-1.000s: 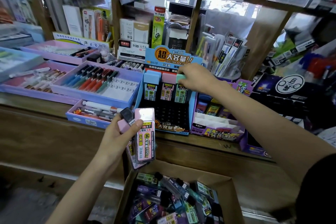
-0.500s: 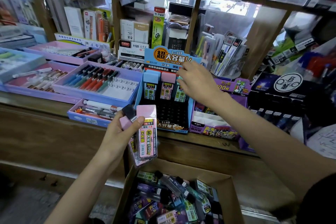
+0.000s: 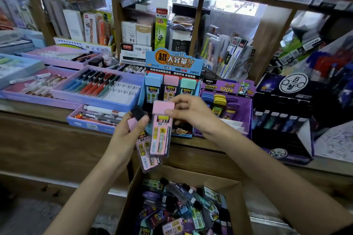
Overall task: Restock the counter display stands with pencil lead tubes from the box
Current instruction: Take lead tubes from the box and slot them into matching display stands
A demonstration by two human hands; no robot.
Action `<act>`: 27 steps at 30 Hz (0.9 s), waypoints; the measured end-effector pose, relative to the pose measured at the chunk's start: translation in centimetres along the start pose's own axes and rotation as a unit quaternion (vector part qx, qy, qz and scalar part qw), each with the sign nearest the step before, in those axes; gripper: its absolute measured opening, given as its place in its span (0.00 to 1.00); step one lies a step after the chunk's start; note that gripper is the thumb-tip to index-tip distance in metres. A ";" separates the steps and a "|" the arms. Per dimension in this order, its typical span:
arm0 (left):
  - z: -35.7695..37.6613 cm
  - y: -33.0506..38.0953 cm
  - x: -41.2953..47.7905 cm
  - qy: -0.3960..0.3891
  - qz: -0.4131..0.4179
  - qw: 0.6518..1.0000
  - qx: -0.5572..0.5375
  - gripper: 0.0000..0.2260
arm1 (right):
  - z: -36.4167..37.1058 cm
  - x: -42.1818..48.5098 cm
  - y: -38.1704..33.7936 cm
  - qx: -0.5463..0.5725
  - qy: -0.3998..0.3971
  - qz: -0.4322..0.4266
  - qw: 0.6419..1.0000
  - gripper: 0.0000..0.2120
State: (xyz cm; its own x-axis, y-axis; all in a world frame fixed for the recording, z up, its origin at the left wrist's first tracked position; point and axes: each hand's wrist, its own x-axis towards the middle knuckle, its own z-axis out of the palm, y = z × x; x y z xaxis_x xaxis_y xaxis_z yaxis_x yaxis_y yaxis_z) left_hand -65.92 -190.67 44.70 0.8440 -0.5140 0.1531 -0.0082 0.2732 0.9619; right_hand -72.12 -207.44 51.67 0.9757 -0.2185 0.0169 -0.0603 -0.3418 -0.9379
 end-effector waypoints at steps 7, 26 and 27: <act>-1.9 0.5 -0.2 0.021 -0.011 0.999 0.023 0.04 | -4.7 4.1 -2.6 -0.038 0.192 -0.077 0.978 0.07; -3.8 -0.5 -0.6 0.040 -0.024 0.999 0.008 0.06 | -1.7 9.6 0.7 -0.296 0.160 -0.085 0.938 0.08; -3.7 -0.6 -0.6 0.041 -0.027 0.999 0.005 0.07 | -1.6 9.6 1.1 -0.295 0.168 -0.078 0.937 0.09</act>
State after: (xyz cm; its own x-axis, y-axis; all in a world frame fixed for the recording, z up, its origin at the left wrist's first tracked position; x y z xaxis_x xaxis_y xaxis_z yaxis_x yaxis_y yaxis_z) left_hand -64.40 -187.52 43.23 0.8841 -0.4601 0.0821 0.0335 0.2377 0.9708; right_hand -63.15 -211.36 51.35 0.8668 -0.3657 0.3390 -0.1259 -0.8183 -0.5609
